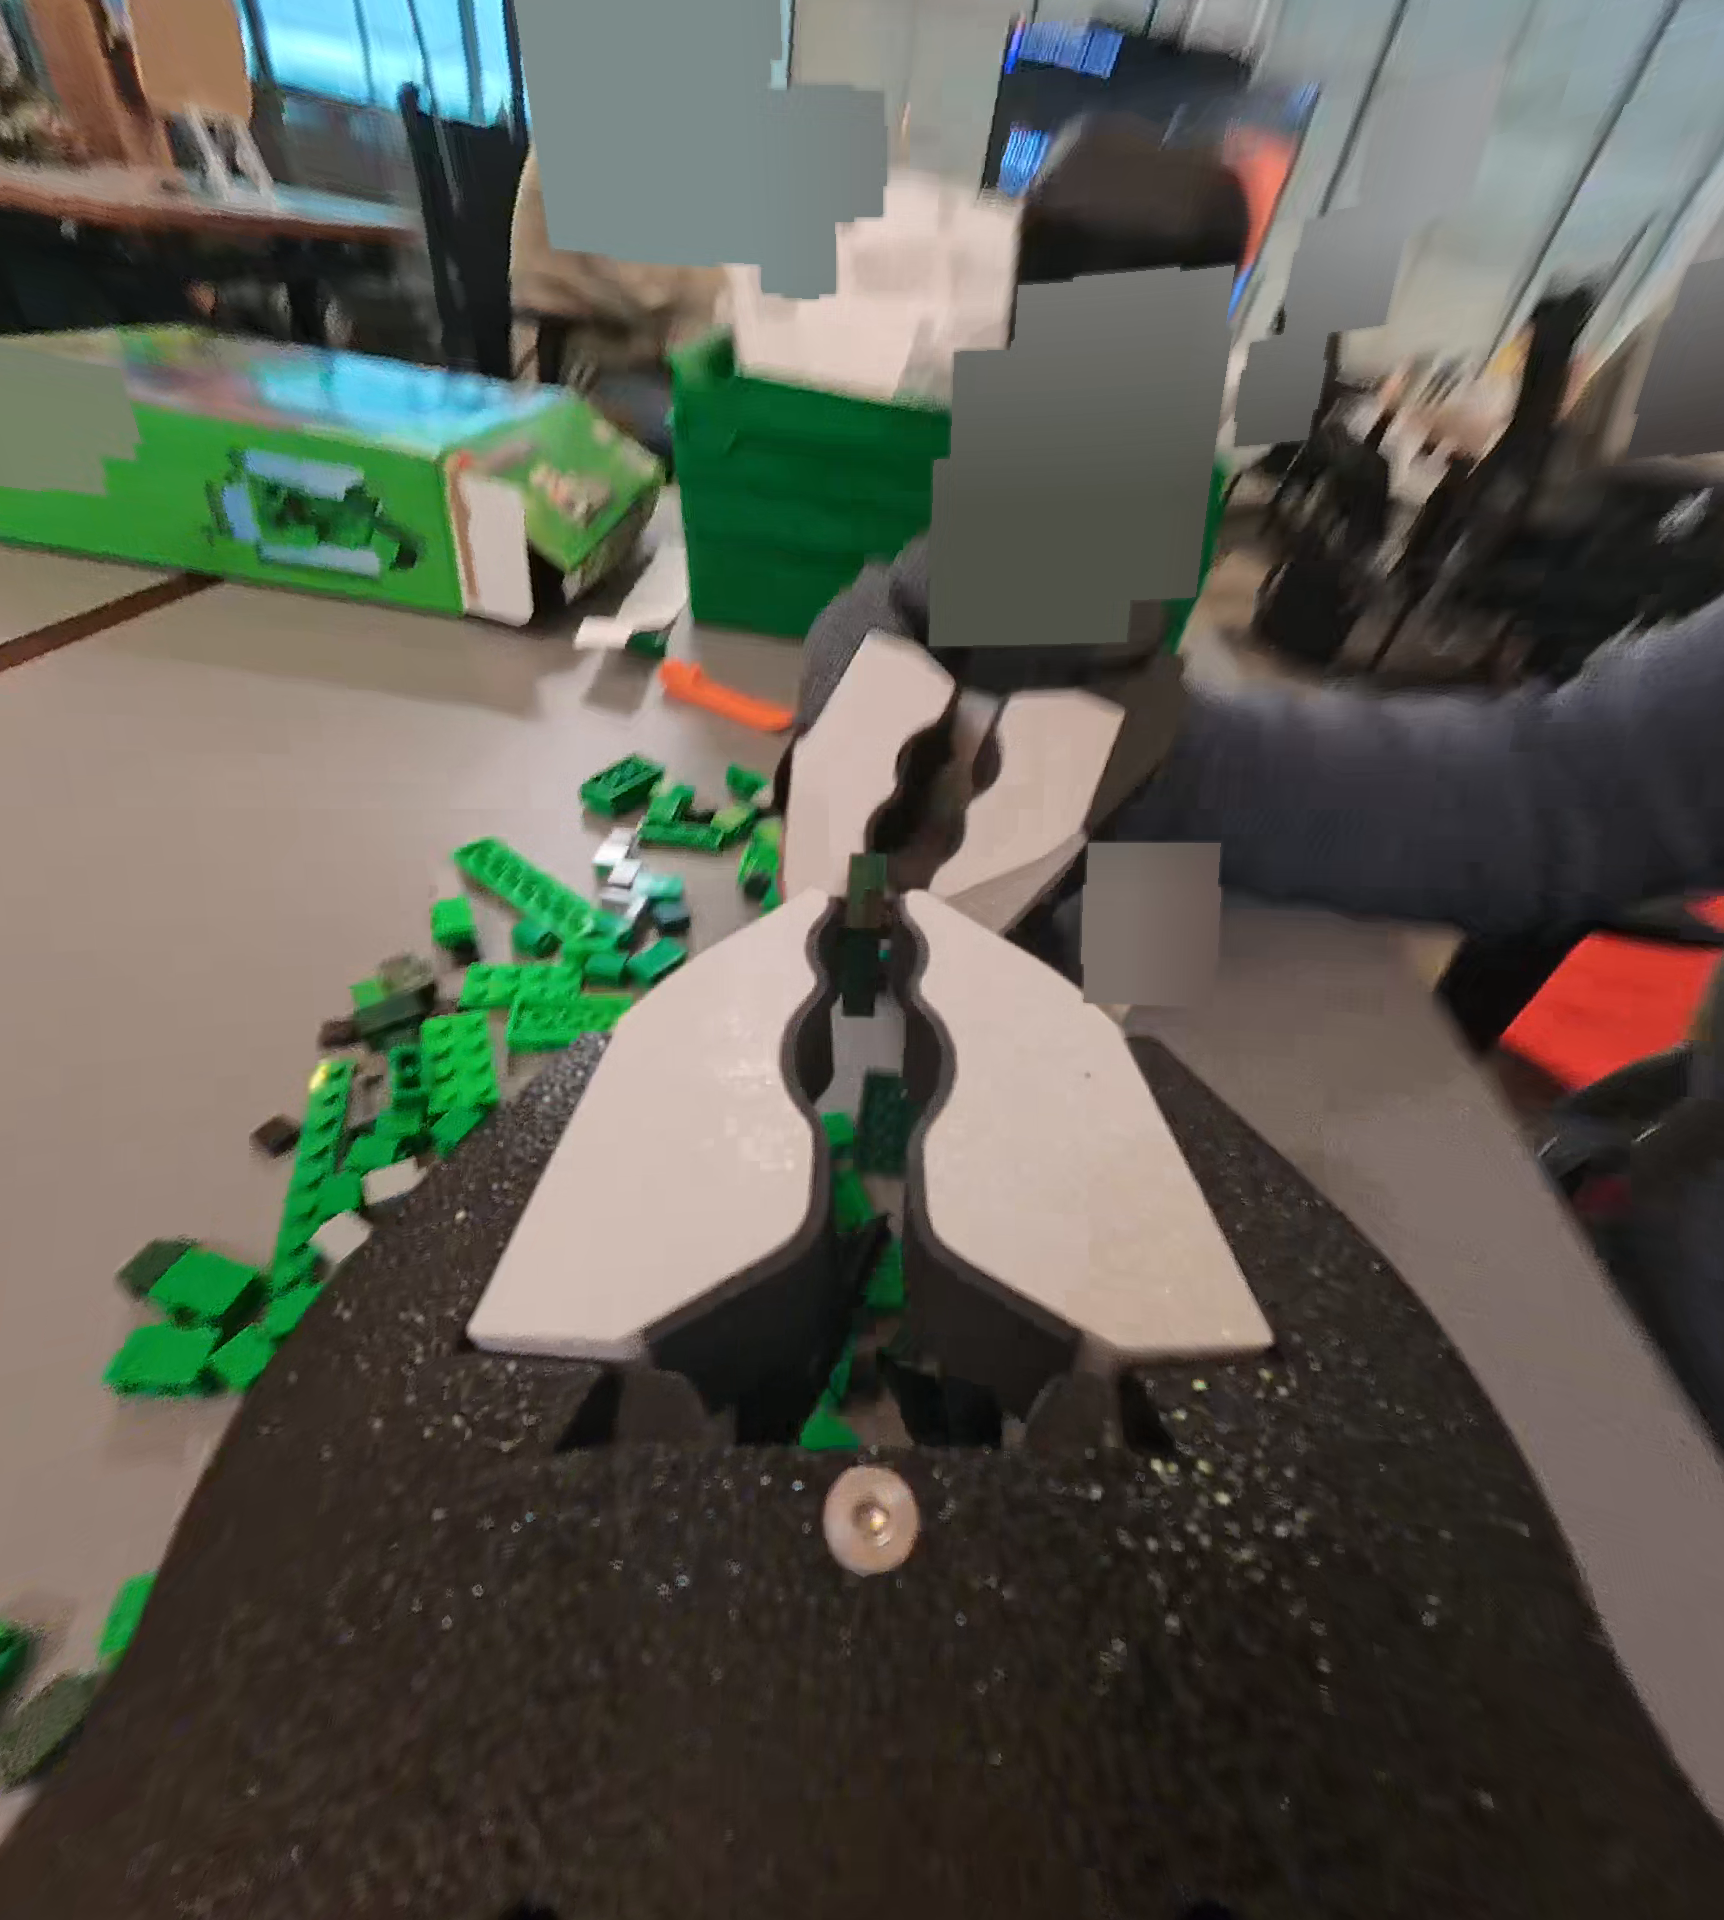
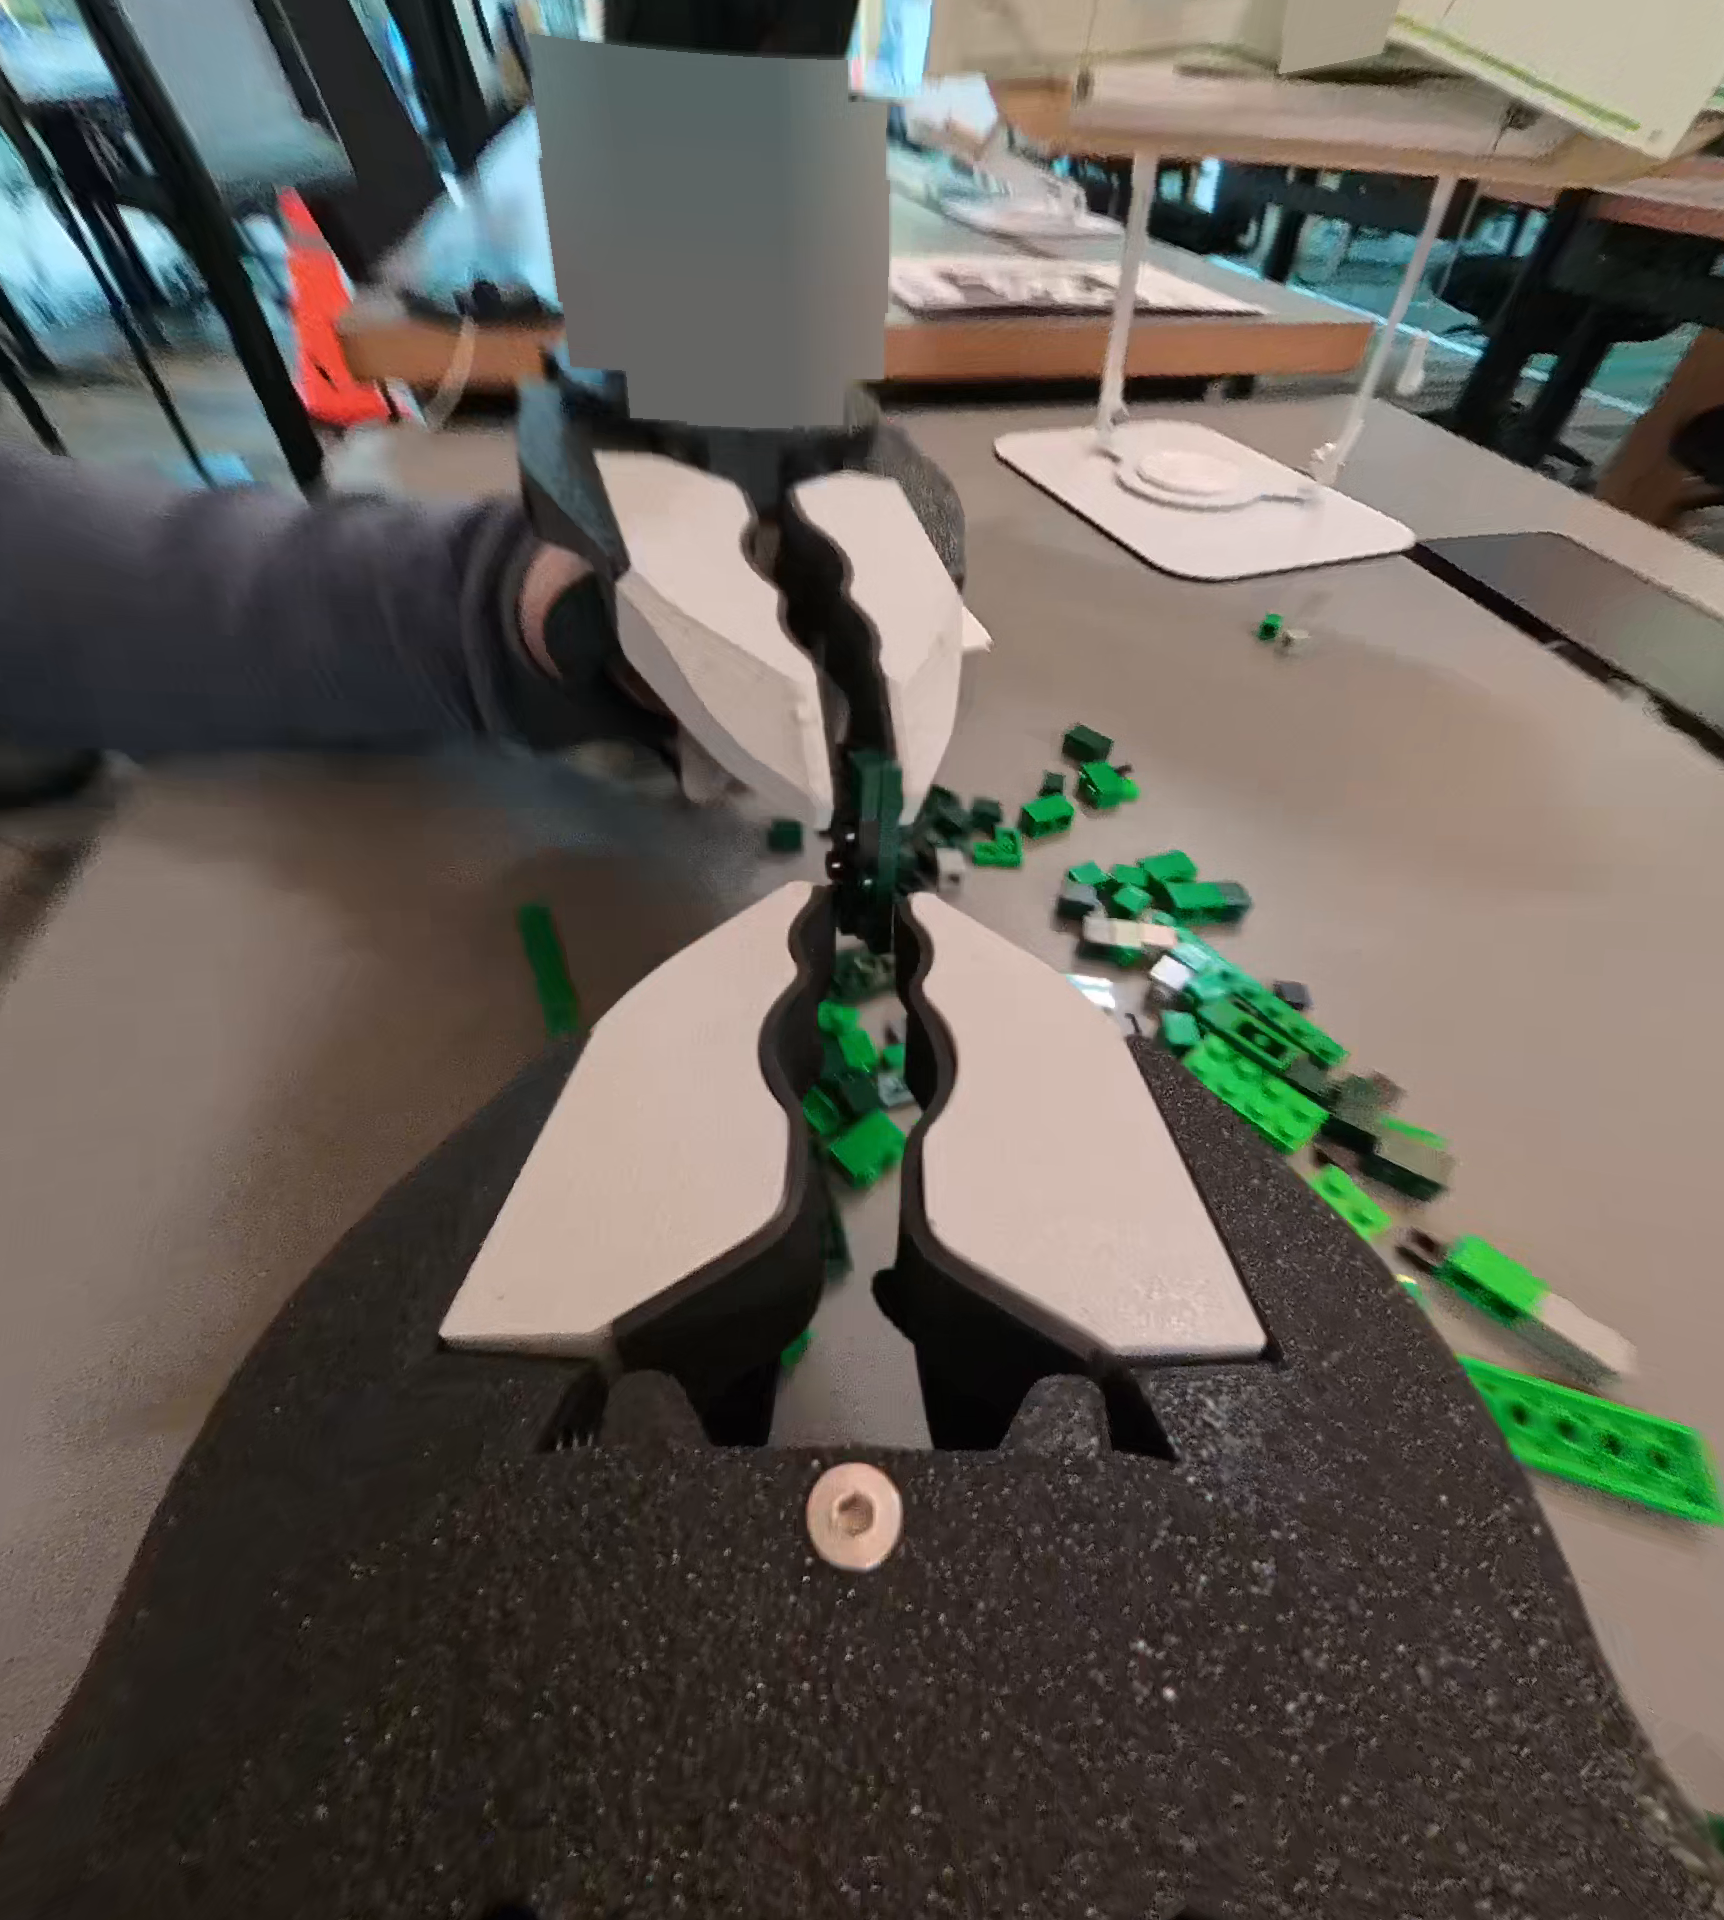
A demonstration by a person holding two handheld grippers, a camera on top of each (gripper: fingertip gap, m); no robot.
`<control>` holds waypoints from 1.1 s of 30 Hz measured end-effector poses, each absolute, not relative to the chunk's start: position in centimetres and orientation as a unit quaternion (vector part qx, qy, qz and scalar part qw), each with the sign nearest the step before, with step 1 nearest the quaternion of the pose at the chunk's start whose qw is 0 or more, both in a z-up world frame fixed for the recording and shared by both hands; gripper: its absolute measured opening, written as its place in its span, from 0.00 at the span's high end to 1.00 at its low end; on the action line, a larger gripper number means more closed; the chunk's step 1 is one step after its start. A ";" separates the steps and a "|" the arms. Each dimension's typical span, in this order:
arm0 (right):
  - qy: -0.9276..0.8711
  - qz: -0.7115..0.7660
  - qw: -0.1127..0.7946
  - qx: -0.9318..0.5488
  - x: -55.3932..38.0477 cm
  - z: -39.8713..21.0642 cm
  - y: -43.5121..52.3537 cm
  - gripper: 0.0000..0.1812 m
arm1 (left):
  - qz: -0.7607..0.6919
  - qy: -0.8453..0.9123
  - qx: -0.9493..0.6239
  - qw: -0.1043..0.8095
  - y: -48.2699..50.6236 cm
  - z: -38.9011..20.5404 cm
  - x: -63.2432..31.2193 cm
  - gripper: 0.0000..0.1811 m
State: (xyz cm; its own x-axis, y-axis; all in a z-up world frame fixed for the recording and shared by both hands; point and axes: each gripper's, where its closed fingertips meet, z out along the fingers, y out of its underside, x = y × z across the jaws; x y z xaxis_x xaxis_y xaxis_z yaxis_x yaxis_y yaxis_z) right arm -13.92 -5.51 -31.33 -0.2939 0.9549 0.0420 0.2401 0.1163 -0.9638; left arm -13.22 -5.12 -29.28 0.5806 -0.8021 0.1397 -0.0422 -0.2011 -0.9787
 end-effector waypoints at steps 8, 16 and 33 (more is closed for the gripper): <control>-0.707 0.422 0.355 -0.443 -13.4 -33.1 -6.5 0.94 | -0.323 0.349 -0.716 0.512 -5.9 -31.1 -12.2 0.95; -0.598 0.525 0.355 -0.491 -13.5 -31.0 -4.1 0.96 | -0.335 0.283 -0.715 0.544 -4.7 -30.3 -13.9 0.88; -0.630 0.458 0.428 -0.458 -13.6 -30.8 -3.3 0.86 | -0.324 0.274 -0.762 0.490 -4.4 -32.2 -13.8 0.97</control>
